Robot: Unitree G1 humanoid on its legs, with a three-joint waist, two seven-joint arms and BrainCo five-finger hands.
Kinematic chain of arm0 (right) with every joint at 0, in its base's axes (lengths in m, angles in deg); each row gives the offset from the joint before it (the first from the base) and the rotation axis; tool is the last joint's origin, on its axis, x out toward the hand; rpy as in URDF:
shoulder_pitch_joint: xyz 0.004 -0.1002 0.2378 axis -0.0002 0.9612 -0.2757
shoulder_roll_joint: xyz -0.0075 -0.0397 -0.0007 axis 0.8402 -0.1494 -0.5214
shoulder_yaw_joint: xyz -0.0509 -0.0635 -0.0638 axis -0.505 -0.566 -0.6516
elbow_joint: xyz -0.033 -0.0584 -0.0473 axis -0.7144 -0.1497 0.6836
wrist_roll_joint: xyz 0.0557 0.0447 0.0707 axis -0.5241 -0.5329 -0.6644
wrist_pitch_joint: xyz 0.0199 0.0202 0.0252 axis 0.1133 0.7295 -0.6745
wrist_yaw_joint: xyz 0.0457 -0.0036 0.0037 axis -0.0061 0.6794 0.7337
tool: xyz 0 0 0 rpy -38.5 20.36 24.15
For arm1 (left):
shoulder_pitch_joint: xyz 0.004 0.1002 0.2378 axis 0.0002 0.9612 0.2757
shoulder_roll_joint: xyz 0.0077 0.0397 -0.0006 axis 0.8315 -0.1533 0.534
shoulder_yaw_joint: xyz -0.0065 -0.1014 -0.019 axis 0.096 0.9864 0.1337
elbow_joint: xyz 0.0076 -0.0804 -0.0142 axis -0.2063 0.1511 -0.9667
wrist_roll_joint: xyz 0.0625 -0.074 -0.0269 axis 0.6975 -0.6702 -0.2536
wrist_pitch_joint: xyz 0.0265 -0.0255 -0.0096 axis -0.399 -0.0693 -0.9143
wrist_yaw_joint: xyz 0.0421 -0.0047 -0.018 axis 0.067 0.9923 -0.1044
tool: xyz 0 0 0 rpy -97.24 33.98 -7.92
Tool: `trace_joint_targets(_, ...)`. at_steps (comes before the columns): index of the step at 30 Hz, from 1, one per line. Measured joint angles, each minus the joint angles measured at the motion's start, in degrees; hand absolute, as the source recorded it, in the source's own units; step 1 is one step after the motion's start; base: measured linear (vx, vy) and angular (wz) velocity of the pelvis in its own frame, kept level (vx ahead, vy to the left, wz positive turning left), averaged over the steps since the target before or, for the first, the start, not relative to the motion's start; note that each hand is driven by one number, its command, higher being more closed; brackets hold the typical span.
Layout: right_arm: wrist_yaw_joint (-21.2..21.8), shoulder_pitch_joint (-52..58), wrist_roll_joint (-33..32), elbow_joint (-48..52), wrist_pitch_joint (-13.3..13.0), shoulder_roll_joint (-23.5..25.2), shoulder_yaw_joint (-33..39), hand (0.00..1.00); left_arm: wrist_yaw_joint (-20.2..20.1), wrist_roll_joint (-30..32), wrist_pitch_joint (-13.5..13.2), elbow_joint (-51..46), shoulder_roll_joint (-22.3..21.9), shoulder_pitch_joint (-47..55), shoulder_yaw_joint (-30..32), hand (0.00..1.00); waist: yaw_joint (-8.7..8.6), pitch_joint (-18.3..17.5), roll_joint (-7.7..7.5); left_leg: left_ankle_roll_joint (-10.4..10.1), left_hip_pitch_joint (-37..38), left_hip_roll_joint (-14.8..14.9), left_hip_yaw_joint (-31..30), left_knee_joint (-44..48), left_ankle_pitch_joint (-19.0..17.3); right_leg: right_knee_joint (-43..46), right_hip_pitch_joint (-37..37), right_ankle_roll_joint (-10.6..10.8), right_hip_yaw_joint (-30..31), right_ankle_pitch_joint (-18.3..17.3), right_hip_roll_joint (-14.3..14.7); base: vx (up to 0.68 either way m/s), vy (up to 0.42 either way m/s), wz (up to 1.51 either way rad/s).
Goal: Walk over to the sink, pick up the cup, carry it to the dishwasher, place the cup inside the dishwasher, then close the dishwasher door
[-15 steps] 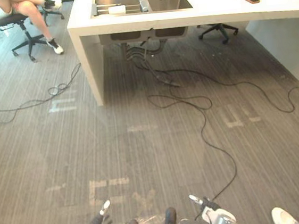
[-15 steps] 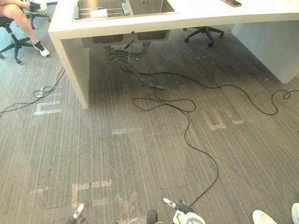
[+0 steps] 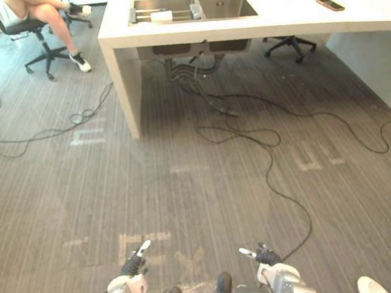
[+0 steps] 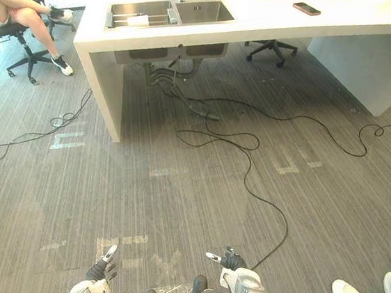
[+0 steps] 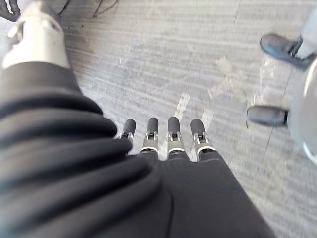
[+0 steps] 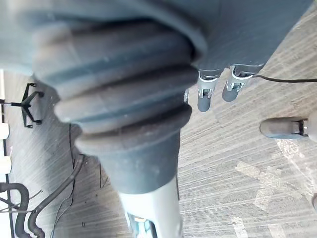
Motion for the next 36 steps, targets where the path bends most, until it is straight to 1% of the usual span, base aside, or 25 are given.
trace_joint_targets(1,-0.05,0.03,0.97,0.26,0.01,-0.01,-0.04,0.00,1.10,1.89,-0.01,-0.15,-0.04,0.18,0.18,0.00,0.04,0.00,0.00,0.01,0.04,-0.01,0.22,-0.15,-0.01,0.00,-0.07,0.02,0.21,-0.02,0.00,-0.03,0.039,-0.16)
trace_joint_targets(3,0.49,0.60,1.41,1.33,0.92,-0.03,-0.31,0.00,4.58,8.88,0.57,-0.01,-0.04,1.43,0.74,0.00,-0.11,-0.06,0.13,0.01,0.65,-0.03,0.82,-0.83,-0.01,-0.04,-0.10,-0.01,0.92,-0.01,0.12,-0.01,0.039,-0.17)
trace_joint_targets(4,0.67,0.78,1.41,1.37,1.37,-0.05,-0.35,0.00,5.25,9.73,0.69,0.16,-0.04,1.69,0.75,0.00,-0.19,-0.07,0.12,0.02,0.68,-0.02,1.05,-0.86,-0.03,-0.08,-0.11,-0.01,0.96,-0.02,0.13,0.01,0.045,-0.10)
trace_joint_targets(6,1.98,1.77,1.27,0.26,2.86,-0.26,-0.27,0.00,7.02,12.30,2.03,1.38,-0.50,2.20,1.20,0.00,-0.16,-0.10,0.19,0.02,1.04,0.00,1.61,-1.32,-0.08,-0.23,-0.13,0.01,1.07,-0.04,0.22,0.04,0.048,-0.09)
trace_joint_targets(7,2.53,2.08,0.96,-1.20,3.11,-0.43,0.28,0.00,8.00,12.27,2.98,2.73,-0.72,1.77,1.57,0.00,-0.15,-0.18,0.36,-0.01,1.59,-0.01,1.90,-1.64,-0.04,-0.21,0.07,-0.05,1.21,0.01,0.28,0.05,0.043,-0.09)
trace_joint_targets(9,2.51,2.38,0.36,-2.36,3.05,-0.84,1.05,0.00,8.88,11.94,3.39,4.23,-1.02,1.51,1.94,0.00,-0.43,-0.64,0.59,-0.03,2.06,-0.01,2.05,-1.72,-0.06,-0.14,0.29,-0.23,1.35,0.15,0.32,0.07,0.046,-0.07)
trace_joint_targets(12,2.30,4.02,-0.96,-3.61,2.21,-0.20,3.74,0.00,9.30,7.72,3.62,6.19,-1.25,1.22,2.22,0.00,-0.72,-0.73,0.74,-0.38,3.07,0.05,2.30,-1.77,-0.36,-0.08,1.01,-0.22,1.17,0.13,0.41,0.06,0.033,-0.11)
trace_joint_targets(14,2.16,4.38,-0.85,-3.64,1.08,0.30,5.05,0.00,7.93,5.72,4.16,7.53,-1.72,0.70,2.94,0.00,-0.76,-0.73,0.73,-0.47,3.57,0.06,2.58,-1.83,-0.48,-0.06,1.02,-0.22,0.94,0.13,0.41,0.04,0.024,-0.07)
trace_joint_targets(16,2.01,4.38,-0.12,-3.84,0.00,0.50,5.21,0.00,5.36,3.77,4.13,8.10,-1.85,0.65,3.09,0.00,-0.95,-0.73,0.72,-0.47,3.64,0.03,2.88,-1.83,-0.59,-0.03,1.06,-0.22,0.85,0.14,0.37,0.03,0.026,-0.05)
trace_joint_targets(18,1.28,4.33,1.47,-4.10,-0.16,0.77,5.73,0.00,4.70,3.15,4.08,8.18,-2.02,0.65,2.99,0.00,-1.07,-0.72,0.68,-0.45,3.66,0.01,3.21,-1.83,-0.59,0.00,1.09,-0.22,0.85,0.14,0.34,-0.02,0.029,-0.03)
trace_joint_targets(20,0.08,4.24,1.36,-4.37,-0.21,1.07,6.18,0.00,3.85,1.34,4.11,8.40,-2.03,0.64,2.84,0.00,-1.06,-0.69,0.64,-0.42,3.65,0.02,3.29,-1.83,-0.58,0.08,1.18,-0.20,0.85,0.12,0.33,-0.04,0.022,-0.03)
trace_joint_targets(22,-0.37,3.82,0.63,-5.10,0.04,1.32,6.51,0.00,3.57,-0.40,4.26,9.06,-1.87,0.34,2.41,0.00,-1.14,-0.56,0.66,-0.19,3.73,0.15,3.32,-1.74,-0.52,2.20,0.44,-0.01,0.79,-1.00,0.08,-0.04,0.016,0.02)
trace_joint_targets(24,-1.09,3.55,-2.46,-5.36,0.52,1.34,6.72,0.00,2.59,-0.90,5.29,9.23,-1.31,-0.28,1.49,0.00,-1.07,-0.24,0.16,0.40,2.95,0.32,3.33,-0.16,-1.48,9.42,-2.72,0.17,0.73,-4.64,-1.24,-0.03,0.031,0.05)
trace_joint_targets(25,-1.35,3.42,-3.39,-5.38,0.63,1.40,6.70,0.00,2.41,-0.91,5.44,9.20,-1.09,-0.41,1.37,0.00,-1.08,-0.08,-0.18,0.75,2.24,0.35,3.33,0.90,-1.90,11.40,-3.65,0.50,0.71,-5.57,-1.78,-0.04,0.042,0.00)
trace_joint_targets(26,-1.57,3.16,-4.73,-5.40,1.07,1.39,6.67,0.00,2.02,-0.93,5.55,8.99,-0.76,-0.50,1.32,0.00,-1.06,0.02,-0.33,1.63,0.88,0.46,3.64,3.24,-2.74,15.16,-5.61,1.31,0.56,-7.48,-2.95,-0.03,0.026,-0.07)
trace_joint_targets(27,-2.28,3.06,-6.89,-5.39,1.37,0.97,6.64,0.00,1.59,-0.93,6.02,8.53,-0.45,-0.48,1.32,0.00,-1.11,0.51,-0.07,2.11,-0.33,0.68,4.25,5.10,-3.51,24.67,-8.43,-0.12,-1.33,-10.44,-5.56,-0.01,0.023,-0.09)
trace_joint_targets(28,-2.68,2.74,-8.32,-5.44,1.40,0.92,6.60,0.00,1.62,-0.92,6.36,8.15,-0.27,-0.48,1.35,0.00,-1.10,0.76,-0.36,2.12,-0.63,0.77,4.52,6.12,-4.06,30.77,-9.46,-0.44,-2.59,-12.47,-7.37,0.03,0.003,-0.19)
trace_joint_targets(29,-3.07,2.52,-10.48,-5.60,1.60,0.84,6.28,0.00,1.71,-0.88,6.78,7.58,0.15,-0.47,1.34,0.00,-0.86,1.17,-0.75,2.15,-1.49,1.12,4.75,8.67,-5.80,39.64,-10.40,-0.31,-3.79,-14.45,-10.24,0.04,-0.032,-0.33)
trace_joint_targets(30,-3.82,2.14,-11.81,-5.88,1.68,0.80,5.86,0.00,2.25,-0.82,7.16,7.14,0.53,-0.59,1.39,0.00,-0.37,1.31,-1.20,1.15,-2.75,1.33,5.08,10.87,-7.76,42.63,-11.08,-0.10,-4.05,-14.49,-11.65,0.03,-0.047,-0.39)
trace_joint_targets(31,-3.96,2.12,-12.31,-6.17,1.71,0.86,5.55,0.00,2.81,-0.72,7.42,6.95,0.66,-0.69,1.40,0.00,-0.27,1.58,-1.58,1.00,-3.05,1.29,5.36,11.25,-7.91,43.29,-11.70,0.08,-4.11,-14.31,-11.96,0.01,-0.055,-0.29)
trace_joint_targets(32,-4.06,1.90,-12.93,-7.06,1.51,1.11,5.65,0.00,3.60,-0.21,7.43,6.93,1.21,-0.92,1.45,0.00,-0.81,2.16,-2.29,1.15,-2.11,0.96,5.33,9.98,-7.54,46.33,-12.74,0.32,-4.10,-13.80,-13.25,0.02,-0.048,-0.07)
trace_joint_targets(33,-4.11,1.88,-13.28,-7.11,1.45,0.95,5.87,0.00,4.08,0.03,7.19,6.97,1.19,-1.01,1.44,0.00,-1.13,2.72,-2.29,1.26,-1.19,0.66,5.03,9.24,-7.38,49.32,-13.93,0.35,-4.02,-13.05,-14.30,0.10,-0.074,0.06)
trace_joint_targets(34,-4.09,1.79,-14.68,-6.79,1.20,0.28,6.99,0.00,4.72,3.00,4.44,7.07,0.81,-1.16,1.33,0.00,-2.05,4.09,-1.54,1.24,1.12,0.61,4.27,8.60,-7.31,53.58,-16.69,1.38,-3.57,-14.57,-15.45,0.16,-0.107,0.07)
trace_joint_targets(35,-4.07,2.34,-14.91,-6.21,1.20,0.21,6.96,0.00,5.26,5.45,2.43,7.12,0.78,-1.49,1.23,0.00,-2.34,4.32,-1.15,0.89,1.88,1.44,4.20,8.71,-7.54,51.03,-17.43,1.24,-3.72,-16.73,-14.61,0.20,-0.124,0.06)
trace_joint_targets(36,-3.98,2.68,-14.94,-4.90,1.18,0.19,6.80,0.00,5.43,6.92,1.31,7.12,0.82,-1.55,0.34,0.00,-2.57,4.53,-0.67,0.30,2.14,2.63,4.07,9.05,-7.94,47.45,-18.70,1.02,-3.74,-17.32,-13.49,0.21,-0.139,0.12)
